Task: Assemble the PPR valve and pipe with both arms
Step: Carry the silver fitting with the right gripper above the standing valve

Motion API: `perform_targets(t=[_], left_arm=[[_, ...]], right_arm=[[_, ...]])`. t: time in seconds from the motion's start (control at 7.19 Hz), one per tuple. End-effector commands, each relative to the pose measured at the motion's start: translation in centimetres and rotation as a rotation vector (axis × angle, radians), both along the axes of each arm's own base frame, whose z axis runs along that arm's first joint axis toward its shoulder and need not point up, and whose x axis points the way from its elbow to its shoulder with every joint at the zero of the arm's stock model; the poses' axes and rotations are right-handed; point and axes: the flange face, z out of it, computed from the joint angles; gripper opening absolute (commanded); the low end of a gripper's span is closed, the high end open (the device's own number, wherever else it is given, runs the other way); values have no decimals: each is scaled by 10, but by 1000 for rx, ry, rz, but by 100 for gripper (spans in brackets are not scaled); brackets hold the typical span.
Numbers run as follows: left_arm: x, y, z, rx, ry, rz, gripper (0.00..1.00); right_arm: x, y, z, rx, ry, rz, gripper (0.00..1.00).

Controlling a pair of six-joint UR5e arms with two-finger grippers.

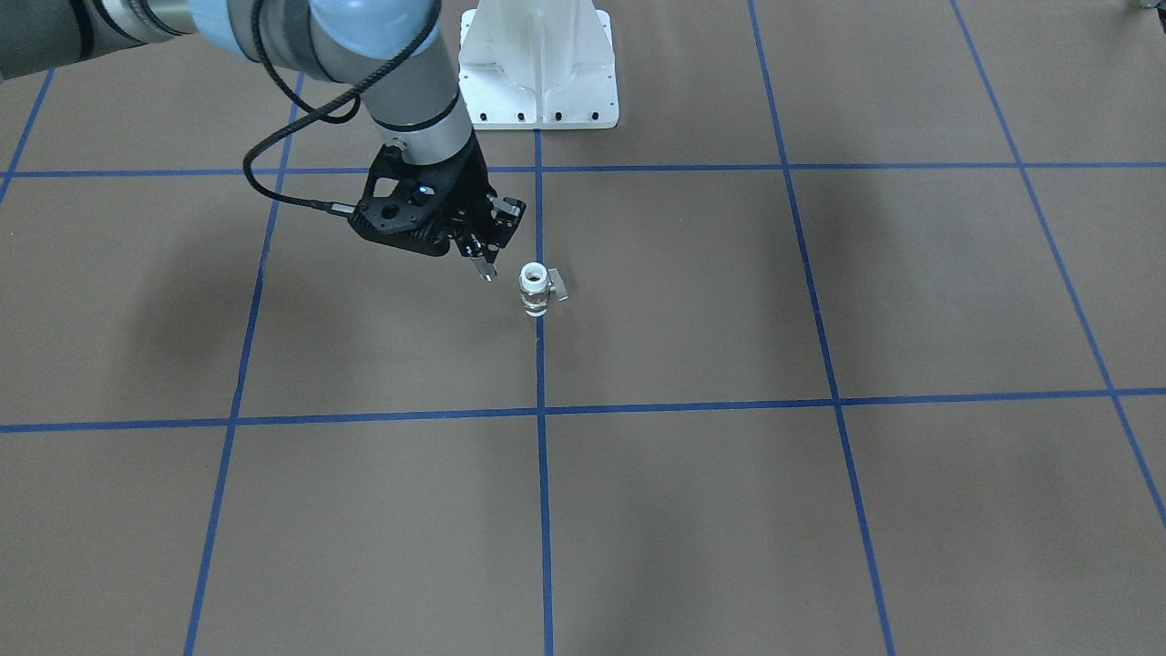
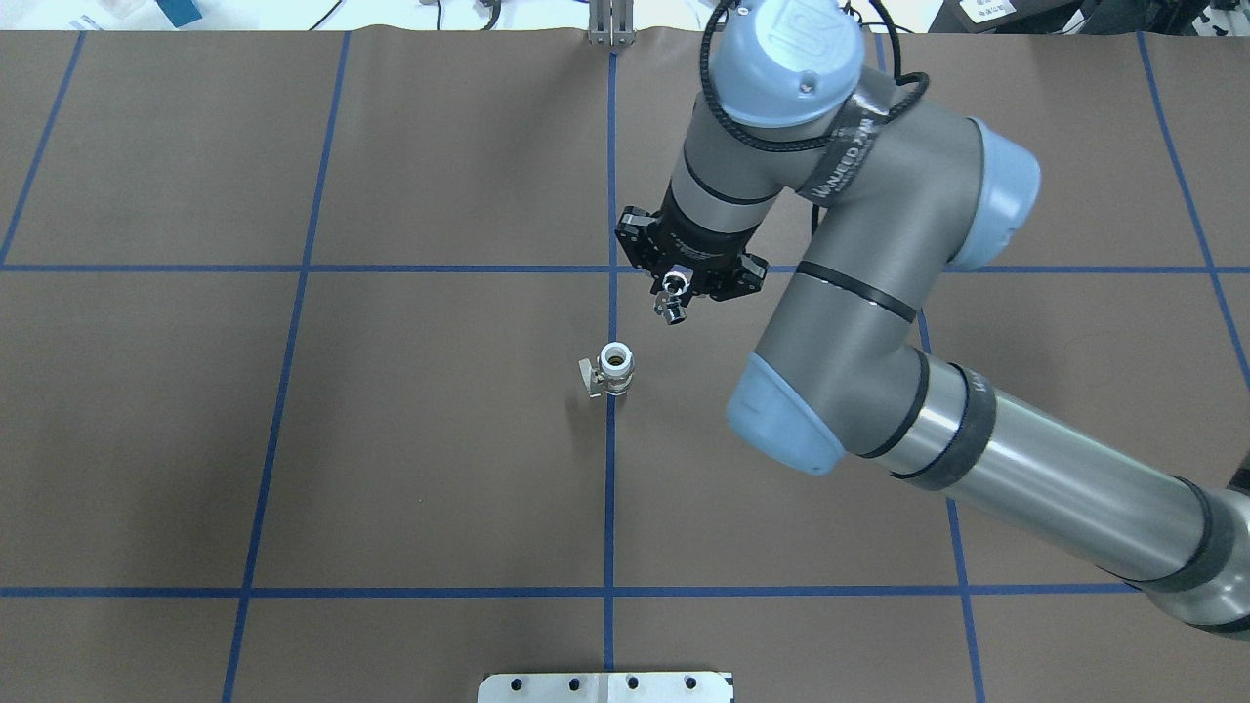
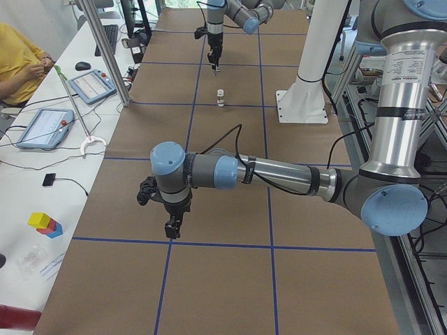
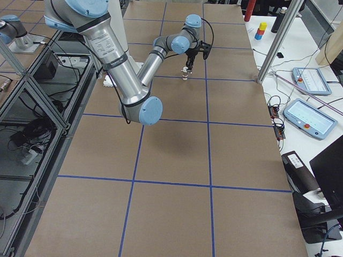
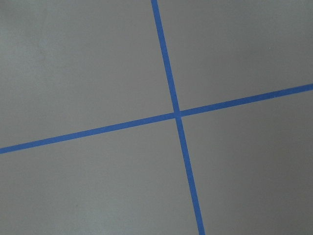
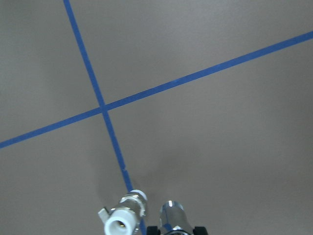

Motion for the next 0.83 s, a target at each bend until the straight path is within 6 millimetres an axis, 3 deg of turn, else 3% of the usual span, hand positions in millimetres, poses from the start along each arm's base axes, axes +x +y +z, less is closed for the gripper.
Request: perform_targets(t=[0.0,0.28,0.7], left_arm=[[0,0,0,-1,1,0,100],[0,1,0,0,1,0,100],[0,0,-2,3,1,0,100]], right_arm=[[-57,15,-23,-28,97,-9,0],[-80,20,-19,-46,148,-24,0],[-84,23,-18,-47,153,-29,0]])
